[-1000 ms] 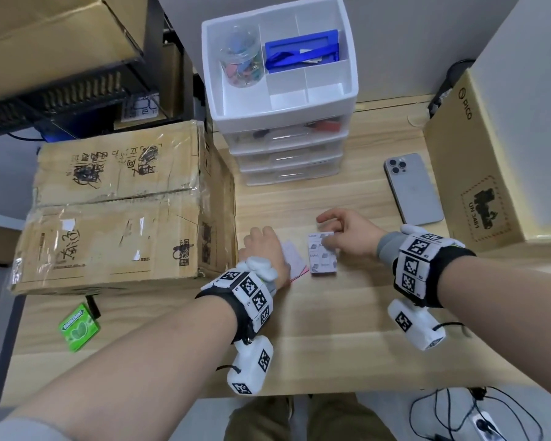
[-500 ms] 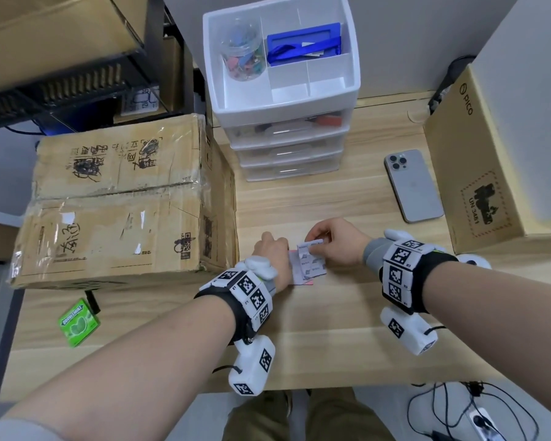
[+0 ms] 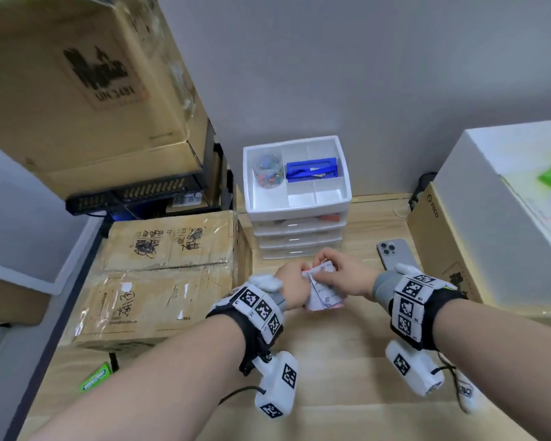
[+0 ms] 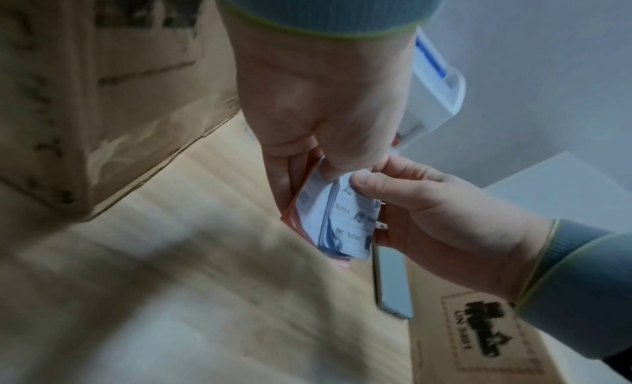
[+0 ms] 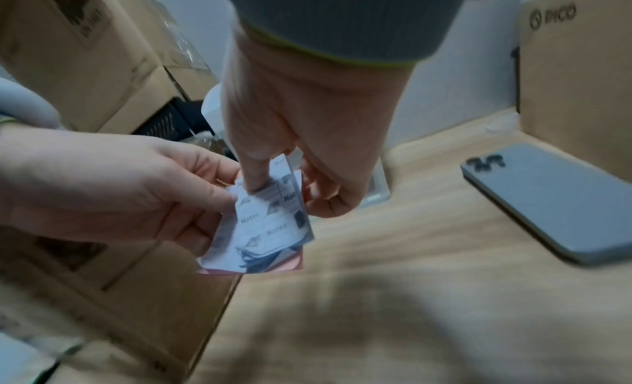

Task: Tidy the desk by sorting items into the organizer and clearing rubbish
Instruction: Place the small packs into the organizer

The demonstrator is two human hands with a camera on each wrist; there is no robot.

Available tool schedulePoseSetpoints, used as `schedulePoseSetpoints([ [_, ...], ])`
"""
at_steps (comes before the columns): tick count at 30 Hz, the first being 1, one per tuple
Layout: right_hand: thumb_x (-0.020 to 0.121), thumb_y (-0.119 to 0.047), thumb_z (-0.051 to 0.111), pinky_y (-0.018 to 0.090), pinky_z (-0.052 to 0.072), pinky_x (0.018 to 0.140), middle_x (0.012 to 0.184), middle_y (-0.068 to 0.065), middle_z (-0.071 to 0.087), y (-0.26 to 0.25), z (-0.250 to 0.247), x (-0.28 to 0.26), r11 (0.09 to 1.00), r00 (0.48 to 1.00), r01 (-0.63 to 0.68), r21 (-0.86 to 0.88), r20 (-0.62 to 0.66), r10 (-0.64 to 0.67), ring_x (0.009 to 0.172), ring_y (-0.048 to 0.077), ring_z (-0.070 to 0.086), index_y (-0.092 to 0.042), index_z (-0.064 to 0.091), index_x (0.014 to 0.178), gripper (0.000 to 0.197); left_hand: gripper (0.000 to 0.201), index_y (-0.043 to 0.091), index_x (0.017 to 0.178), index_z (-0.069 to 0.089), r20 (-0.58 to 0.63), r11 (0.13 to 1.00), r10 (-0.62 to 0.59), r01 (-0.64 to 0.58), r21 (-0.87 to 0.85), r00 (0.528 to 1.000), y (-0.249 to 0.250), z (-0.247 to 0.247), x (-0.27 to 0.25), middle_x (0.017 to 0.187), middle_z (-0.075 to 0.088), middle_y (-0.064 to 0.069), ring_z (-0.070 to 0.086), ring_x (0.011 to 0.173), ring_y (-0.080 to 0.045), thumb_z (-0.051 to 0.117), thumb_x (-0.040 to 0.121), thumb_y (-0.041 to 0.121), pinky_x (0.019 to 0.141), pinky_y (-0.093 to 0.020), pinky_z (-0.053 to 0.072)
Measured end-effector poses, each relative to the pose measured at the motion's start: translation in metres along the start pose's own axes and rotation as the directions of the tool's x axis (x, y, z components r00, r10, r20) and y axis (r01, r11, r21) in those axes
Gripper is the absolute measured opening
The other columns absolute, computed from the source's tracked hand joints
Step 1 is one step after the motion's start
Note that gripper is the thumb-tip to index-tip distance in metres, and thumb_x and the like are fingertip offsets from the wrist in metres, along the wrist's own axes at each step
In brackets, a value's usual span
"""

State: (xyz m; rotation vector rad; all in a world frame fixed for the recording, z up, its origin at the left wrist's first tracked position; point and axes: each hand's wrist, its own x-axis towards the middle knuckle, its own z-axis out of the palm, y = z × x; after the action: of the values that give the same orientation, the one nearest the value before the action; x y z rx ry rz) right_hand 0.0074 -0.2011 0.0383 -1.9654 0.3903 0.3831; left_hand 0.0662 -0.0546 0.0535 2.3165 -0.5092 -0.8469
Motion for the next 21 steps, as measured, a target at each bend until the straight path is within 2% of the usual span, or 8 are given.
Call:
schedulePoseSetpoints([
  [4, 0.099, -0.031, 0.053, 0.029, 0.047, 0.062, 0.090, -0.001, 0.059, -0.045, -0.020, 0.004, 1.000, 0.998, -0.030, -0.001, -0.048, 0.029, 0.077, 0.016, 0.057, -0.028, 0.050, 0.103, 0.006, 0.010, 0.016, 0.085, 0.053, -0.064, 0.996, 0.013, -0.018, -0.086, 0.998, 0.036, -0.043, -0.003, 0.078, 0.057, -0.006, 0.056, 0.076, -0.023, 0.050, 0.093, 0.012, 0.066, -0.034, 0.052],
  [6, 0.100, -0.033, 0.048, 0.035, 0.053, 0.077, 0.101, 0.004, 0.064, -0.067, -0.029, 0.003, 0.999, 0.998, -0.015, -0.049, -0.064, 0.012, 0.090, 0.019, 0.061, -0.020, 0.057, 0.112, 0.019, 0.010, 0.015, 0.085, 0.055, -0.108, 0.994, 0.037, -0.047, -0.095, 0.993, 0.047, -0.063, -0.003, 0.080, 0.058, -0.008, 0.056, 0.075, -0.024, 0.048, 0.091, 0.009, 0.061, -0.035, 0.054],
  [8, 0.102, -0.031, 0.044, 0.042, 0.053, 0.084, 0.099, 0.010, 0.066, -0.088, -0.039, 0.001, 0.993, 0.998, 0.020, -0.118, -0.050, -0.026, 0.088, 0.023, 0.060, -0.009, 0.061, 0.110, 0.030, 0.010, 0.014, 0.089, 0.057, -0.152, 0.993, 0.052, -0.068, -0.098, 0.987, 0.058, -0.083, -0.003, 0.084, 0.059, -0.007, 0.057, 0.077, -0.022, 0.049, 0.091, 0.009, 0.054, -0.026, 0.048],
  [11, 0.101, -0.027, 0.045, 0.031, 0.047, 0.070, 0.087, 0.007, 0.060, -0.115, -0.053, 0.000, 0.978, 0.990, 0.099, -0.182, -0.083, -0.116, 0.076, 0.019, 0.054, -0.001, 0.061, 0.104, 0.030, 0.010, 0.015, 0.095, 0.060, -0.204, 0.993, 0.075, -0.091, -0.073, 0.976, 0.070, -0.107, -0.001, 0.092, 0.060, -0.004, 0.056, 0.086, -0.018, 0.051, 0.093, 0.011, 0.056, -0.018, 0.040],
  [14, 0.099, -0.028, 0.052, 0.022, 0.044, 0.065, 0.084, -0.004, 0.061, -0.136, -0.063, 0.005, 0.955, 0.964, 0.190, -0.226, -0.143, -0.226, 0.072, 0.010, 0.054, -0.014, 0.065, 0.097, 0.019, 0.013, 0.013, 0.098, 0.058, -0.230, 0.991, 0.053, -0.080, -0.108, 0.972, 0.077, -0.126, 0.002, 0.096, 0.061, -0.009, 0.058, 0.087, -0.022, 0.046, 0.094, 0.011, 0.064, -0.024, 0.050],
  [17, 0.098, -0.028, 0.053, 0.022, 0.047, 0.066, 0.083, -0.004, 0.063, -0.156, -0.070, 0.020, 0.950, 0.937, 0.238, -0.202, -0.211, -0.279, 0.070, 0.012, 0.055, -0.017, 0.067, 0.100, 0.018, 0.013, 0.015, 0.101, 0.054, -0.297, 0.993, 0.032, -0.065, -0.102, 0.954, 0.077, -0.145, 0.009, 0.096, 0.063, -0.007, 0.062, 0.089, -0.024, 0.052, 0.089, 0.018, 0.071, -0.032, 0.056],
  [20, 0.099, -0.027, 0.051, 0.009, 0.041, 0.056, 0.081, -0.003, 0.063, -0.169, -0.073, 0.041, 0.934, 0.908, 0.247, -0.257, -0.276, -0.316, 0.071, 0.016, 0.056, -0.018, 0.066, 0.098, 0.017, 0.019, 0.016, 0.097, 0.045, -0.360, 1.000, -0.016, 0.012, -0.013, 0.933, 0.067, -0.161, 0.017, 0.092, 0.058, -0.006, 0.057, 0.082, -0.024, 0.058, 0.086, 0.023, 0.070, -0.034, 0.047],
  [21, 0.099, -0.027, 0.051, 0.010, 0.039, 0.055, 0.080, -0.004, 0.062, -0.171, -0.072, 0.049, 0.927, 0.903, 0.245, -0.284, -0.282, -0.325, 0.073, 0.016, 0.056, -0.021, 0.064, 0.096, 0.015, 0.022, 0.014, 0.101, 0.046, -0.380, 0.999, -0.029, 0.044, 0.030, 0.925, 0.062, -0.166, 0.020, 0.093, 0.057, -0.005, 0.055, 0.082, -0.025, 0.058, 0.086, 0.025, 0.069, -0.033, 0.043],
])
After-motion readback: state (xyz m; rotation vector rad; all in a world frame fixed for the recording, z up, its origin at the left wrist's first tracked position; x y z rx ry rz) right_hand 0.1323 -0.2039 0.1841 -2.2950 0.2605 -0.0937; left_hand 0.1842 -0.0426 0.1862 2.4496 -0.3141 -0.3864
